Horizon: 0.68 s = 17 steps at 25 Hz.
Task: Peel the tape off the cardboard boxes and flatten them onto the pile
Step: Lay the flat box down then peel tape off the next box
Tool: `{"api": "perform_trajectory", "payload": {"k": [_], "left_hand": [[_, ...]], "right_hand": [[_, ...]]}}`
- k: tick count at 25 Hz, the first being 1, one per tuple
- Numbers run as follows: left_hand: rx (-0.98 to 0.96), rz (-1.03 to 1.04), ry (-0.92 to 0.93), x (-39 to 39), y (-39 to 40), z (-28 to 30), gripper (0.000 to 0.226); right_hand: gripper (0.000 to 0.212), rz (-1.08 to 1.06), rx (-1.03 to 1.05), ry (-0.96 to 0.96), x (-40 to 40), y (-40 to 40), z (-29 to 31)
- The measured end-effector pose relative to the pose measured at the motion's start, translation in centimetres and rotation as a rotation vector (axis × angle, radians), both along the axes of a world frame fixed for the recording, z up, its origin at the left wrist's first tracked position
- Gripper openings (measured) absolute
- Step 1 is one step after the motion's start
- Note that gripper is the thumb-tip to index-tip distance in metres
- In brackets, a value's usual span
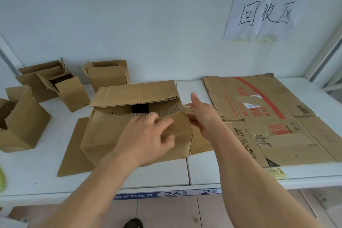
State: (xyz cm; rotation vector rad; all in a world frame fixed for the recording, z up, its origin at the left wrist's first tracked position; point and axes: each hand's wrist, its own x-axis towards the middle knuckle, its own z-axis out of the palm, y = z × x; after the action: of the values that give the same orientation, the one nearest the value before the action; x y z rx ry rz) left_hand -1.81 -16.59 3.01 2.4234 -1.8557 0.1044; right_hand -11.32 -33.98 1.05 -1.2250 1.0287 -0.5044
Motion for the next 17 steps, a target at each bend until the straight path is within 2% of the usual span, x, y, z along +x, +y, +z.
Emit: {"api": "perform_trajectory", "payload": {"k": [1,2,4,5,8,11,13,14,16,17], "left_hand": [[-0.021,-0.024,-0.002,-1.5,-0.6,-0.3,0.059],[-0.043,-0.053,-0.008,-2.5,-1.1,-0.5,0.060],[-0.081,-0.089,-0.013,-2.8,-1.9,-0.8,0.056],[-0.093,-0.095,0.000,-2.3,-2.0,-0.9,0.052],[-0.106,-0.132,0.067,-0.8,-1.6,-1.0,0.042],[-0.098,-0.167,0.118,-0.2,-0.9,-0.9,0.040],[-0.090,-0.171,0.142,-0.1,-0.5,-0.8,0.038],[-0.089,-0.164,0.150,-0.1,-0.4,-0.7,0.037],[-0.087,-0.150,0.151,-0.1,-0.4,-0.8,0.034],[-0.092,-0.148,0.145,-0.1,-0.4,-0.9,0.034]], "right_hand": [[0.055,0.058,-0.002,0.001,0.0,0.0,-0.1],[0.048,0.113,0.023,-0.038,-0.3,0.1,-0.1],[0.021,0.219,0.132,-0.163,-1.1,0.1,-0.6],[0.014,0.274,0.157,-0.181,-1.6,0.0,-0.9],[0.031,0.366,0.141,-0.167,-2.2,-0.3,-2.1],[0.021,0.394,-0.015,-0.086,-1.7,0.4,-2.3],[0.016,0.279,-0.130,-0.028,-1.7,0.3,-2.3],[0.018,0.136,-0.122,-0.025,-2.1,-0.3,-2.4],[0.017,-0.190,0.048,-0.128,-4.1,-2.0,-2.2],[0.013,-0.266,0.139,-0.217,-5.3,-2.6,-1.9]]}}
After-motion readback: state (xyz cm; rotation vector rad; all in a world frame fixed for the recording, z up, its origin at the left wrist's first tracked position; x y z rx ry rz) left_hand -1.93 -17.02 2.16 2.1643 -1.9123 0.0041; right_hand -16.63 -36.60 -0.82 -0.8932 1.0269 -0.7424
